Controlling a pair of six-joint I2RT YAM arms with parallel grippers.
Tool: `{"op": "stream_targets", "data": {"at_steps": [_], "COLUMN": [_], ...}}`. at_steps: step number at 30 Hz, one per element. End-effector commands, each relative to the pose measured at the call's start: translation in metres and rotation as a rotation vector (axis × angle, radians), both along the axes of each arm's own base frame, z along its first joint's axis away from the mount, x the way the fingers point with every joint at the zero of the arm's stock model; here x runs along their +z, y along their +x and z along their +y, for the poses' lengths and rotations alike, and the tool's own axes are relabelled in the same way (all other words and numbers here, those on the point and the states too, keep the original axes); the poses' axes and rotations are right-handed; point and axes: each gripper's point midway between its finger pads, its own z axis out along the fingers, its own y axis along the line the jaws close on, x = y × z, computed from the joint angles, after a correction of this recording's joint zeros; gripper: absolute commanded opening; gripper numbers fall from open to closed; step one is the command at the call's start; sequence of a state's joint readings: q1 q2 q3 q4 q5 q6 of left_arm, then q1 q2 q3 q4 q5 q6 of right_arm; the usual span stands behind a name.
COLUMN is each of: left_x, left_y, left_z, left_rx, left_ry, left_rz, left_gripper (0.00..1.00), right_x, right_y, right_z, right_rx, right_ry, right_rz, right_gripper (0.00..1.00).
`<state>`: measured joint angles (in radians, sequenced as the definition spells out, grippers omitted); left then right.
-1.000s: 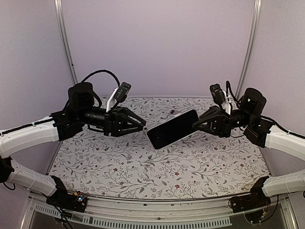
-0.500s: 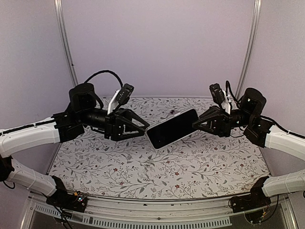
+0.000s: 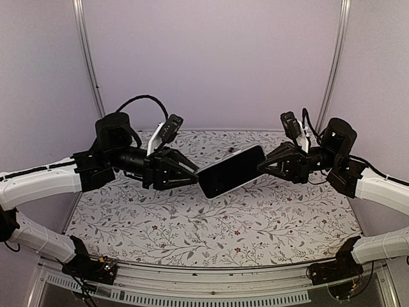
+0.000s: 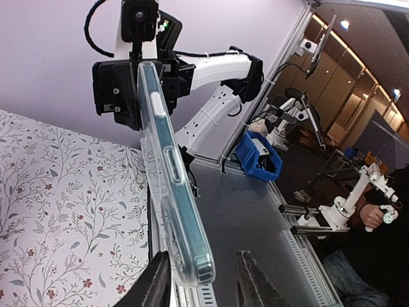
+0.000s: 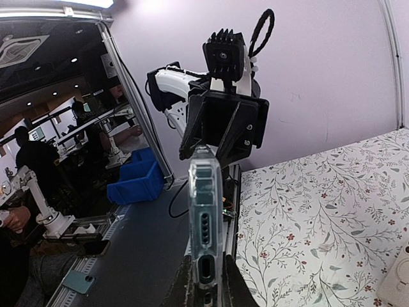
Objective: Take the phone out of the phone case
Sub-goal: Remove the top left corner of the phone from the phone case.
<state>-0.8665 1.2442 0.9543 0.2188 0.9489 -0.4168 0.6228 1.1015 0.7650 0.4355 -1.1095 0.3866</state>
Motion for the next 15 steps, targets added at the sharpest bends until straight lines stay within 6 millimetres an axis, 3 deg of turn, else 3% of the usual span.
{"op": "stream_targets", "data": {"at_steps": [1, 10, 15], "left_x": [0.0072, 0.0068, 0.0094], "left_y": [-0.002, -0.0021, -0.0045], "left_z": [-0.0058, -0.0112, -0.0122], "left_rx": [-0.006, -0.014, -0.031], "left_ry": [-0.011, -0.007, -0.011], "left_rz": [-0.018, -0.017, -0.016], "left_gripper": [0.35, 0.33, 0.22], "right_x": [0.02, 0.02, 0.0202], "right_y": [-0.0045, -0.0064, -0.0052], "right_z": [-0.0005, 0.0001, 0.0005], "right_rx": [0.001, 0.011, 0.007], "right_ry": [0.053, 0.052, 0.053], "right_rz": [-0.063, -0.064, -0.065], "right_gripper": [0.0, 0.0, 0.0]}}
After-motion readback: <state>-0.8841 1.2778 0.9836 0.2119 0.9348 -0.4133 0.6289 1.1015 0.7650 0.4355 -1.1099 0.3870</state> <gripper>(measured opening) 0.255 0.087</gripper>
